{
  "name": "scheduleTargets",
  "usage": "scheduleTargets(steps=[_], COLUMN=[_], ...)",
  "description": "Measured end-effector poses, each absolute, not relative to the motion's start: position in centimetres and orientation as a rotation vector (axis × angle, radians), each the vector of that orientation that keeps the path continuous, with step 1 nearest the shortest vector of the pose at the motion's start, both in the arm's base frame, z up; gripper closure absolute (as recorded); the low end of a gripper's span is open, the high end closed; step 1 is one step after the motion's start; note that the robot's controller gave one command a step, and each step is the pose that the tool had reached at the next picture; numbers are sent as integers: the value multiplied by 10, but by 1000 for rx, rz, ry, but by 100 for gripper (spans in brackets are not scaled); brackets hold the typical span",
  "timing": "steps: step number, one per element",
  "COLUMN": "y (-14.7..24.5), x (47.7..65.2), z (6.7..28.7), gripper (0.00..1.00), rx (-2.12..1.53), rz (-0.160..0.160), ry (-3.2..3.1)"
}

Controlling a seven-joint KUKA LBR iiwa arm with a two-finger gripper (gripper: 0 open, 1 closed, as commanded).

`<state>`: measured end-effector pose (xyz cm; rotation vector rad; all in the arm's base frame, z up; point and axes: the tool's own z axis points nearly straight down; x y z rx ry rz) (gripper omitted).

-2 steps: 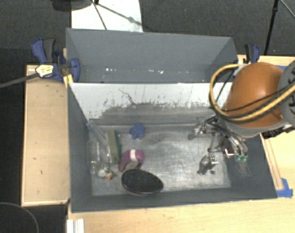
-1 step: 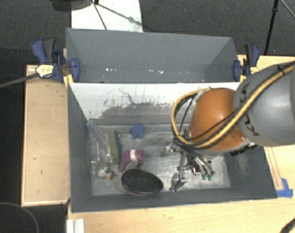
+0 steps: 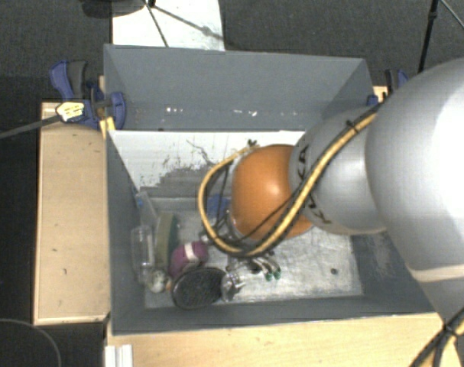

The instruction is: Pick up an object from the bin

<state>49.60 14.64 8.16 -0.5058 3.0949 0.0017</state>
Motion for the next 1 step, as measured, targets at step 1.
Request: scheduleTargets(steps=[1], y=[190], x=[486], z=[72], gripper=[0], rx=[-268], rz=[-18], ry=[3124])
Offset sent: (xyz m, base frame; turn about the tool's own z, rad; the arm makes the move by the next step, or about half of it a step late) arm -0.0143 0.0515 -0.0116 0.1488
